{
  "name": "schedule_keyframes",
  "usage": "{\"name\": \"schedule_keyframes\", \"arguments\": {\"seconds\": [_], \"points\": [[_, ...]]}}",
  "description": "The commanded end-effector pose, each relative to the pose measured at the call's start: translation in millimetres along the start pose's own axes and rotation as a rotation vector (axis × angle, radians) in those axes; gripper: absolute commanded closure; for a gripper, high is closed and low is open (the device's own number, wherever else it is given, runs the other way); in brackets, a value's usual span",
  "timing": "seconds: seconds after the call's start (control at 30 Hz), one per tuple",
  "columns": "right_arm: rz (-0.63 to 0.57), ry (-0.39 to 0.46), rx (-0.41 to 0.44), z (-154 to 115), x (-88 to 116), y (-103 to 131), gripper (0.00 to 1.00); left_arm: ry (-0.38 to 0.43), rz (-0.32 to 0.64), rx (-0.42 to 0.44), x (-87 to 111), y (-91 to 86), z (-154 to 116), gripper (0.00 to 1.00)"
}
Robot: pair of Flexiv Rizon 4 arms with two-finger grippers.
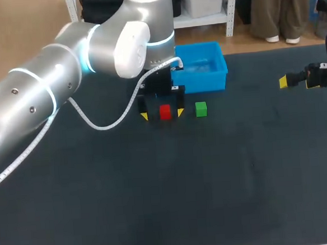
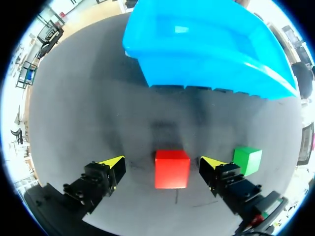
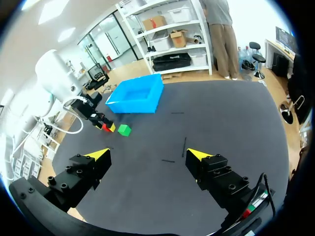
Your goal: Use the left arm to pick the red cube and place it into the blue plastic box first, then use the right arm to grasp the green cube and put it into the same blue plastic box after the first action is fully finished.
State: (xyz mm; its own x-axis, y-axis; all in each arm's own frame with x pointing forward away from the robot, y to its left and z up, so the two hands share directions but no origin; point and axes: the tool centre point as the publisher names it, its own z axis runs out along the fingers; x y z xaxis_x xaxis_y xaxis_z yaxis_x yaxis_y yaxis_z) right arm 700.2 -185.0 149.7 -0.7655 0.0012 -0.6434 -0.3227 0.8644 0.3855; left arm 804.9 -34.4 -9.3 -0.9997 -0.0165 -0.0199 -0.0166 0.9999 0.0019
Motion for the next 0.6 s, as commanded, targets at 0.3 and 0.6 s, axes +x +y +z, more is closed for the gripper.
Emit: {"name": "schedule_keyframes", "arguments": {"seconds": [0.3,0.6], "points": [[-0.001,0.001,-0.003,-0.1,-0.2,-0.8,0.0,0.018,-0.01,-0.013,-6.7,-0.9,5.9,0.0],[-0.001,0.001,-0.003,-0.1,-0.2,-0.8,0.0,0.02,-0.012,-0.023,-5.6,0.5,7.4,0.73]]}}
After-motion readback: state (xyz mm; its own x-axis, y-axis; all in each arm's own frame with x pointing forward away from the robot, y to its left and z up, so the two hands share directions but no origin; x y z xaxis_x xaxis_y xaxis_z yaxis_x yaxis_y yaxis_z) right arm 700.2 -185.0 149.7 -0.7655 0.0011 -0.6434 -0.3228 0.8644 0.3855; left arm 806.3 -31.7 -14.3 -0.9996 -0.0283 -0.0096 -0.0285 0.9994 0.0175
